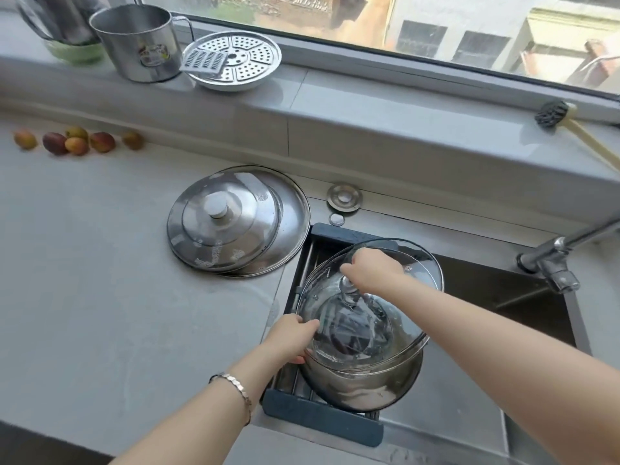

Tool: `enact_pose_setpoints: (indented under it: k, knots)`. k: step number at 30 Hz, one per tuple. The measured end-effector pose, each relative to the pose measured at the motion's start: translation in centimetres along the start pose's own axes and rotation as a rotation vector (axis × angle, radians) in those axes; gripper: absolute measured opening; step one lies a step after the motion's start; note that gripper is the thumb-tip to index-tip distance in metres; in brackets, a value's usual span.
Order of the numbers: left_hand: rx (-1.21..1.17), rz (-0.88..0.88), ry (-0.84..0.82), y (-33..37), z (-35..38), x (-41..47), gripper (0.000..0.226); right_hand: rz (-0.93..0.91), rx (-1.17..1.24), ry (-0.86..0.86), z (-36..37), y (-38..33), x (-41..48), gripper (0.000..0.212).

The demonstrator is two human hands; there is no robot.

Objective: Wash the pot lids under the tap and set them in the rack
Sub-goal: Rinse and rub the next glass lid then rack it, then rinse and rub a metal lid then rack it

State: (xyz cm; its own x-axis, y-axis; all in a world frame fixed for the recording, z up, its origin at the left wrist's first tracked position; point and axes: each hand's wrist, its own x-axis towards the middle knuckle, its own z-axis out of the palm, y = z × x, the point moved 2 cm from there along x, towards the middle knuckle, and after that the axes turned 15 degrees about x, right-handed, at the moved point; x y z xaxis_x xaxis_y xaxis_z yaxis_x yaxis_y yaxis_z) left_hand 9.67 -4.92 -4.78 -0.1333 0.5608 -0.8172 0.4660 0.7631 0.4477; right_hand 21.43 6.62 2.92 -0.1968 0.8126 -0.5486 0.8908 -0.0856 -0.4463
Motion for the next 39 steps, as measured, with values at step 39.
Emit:
enact_pose_setpoints:
  k: [39]
  knots:
    - [0.787,0.525,0.715,14.2,-11.7,-7.1,0.040,-0.053,1.075,0.052,-5.9,3.1,-3.4,0.036]
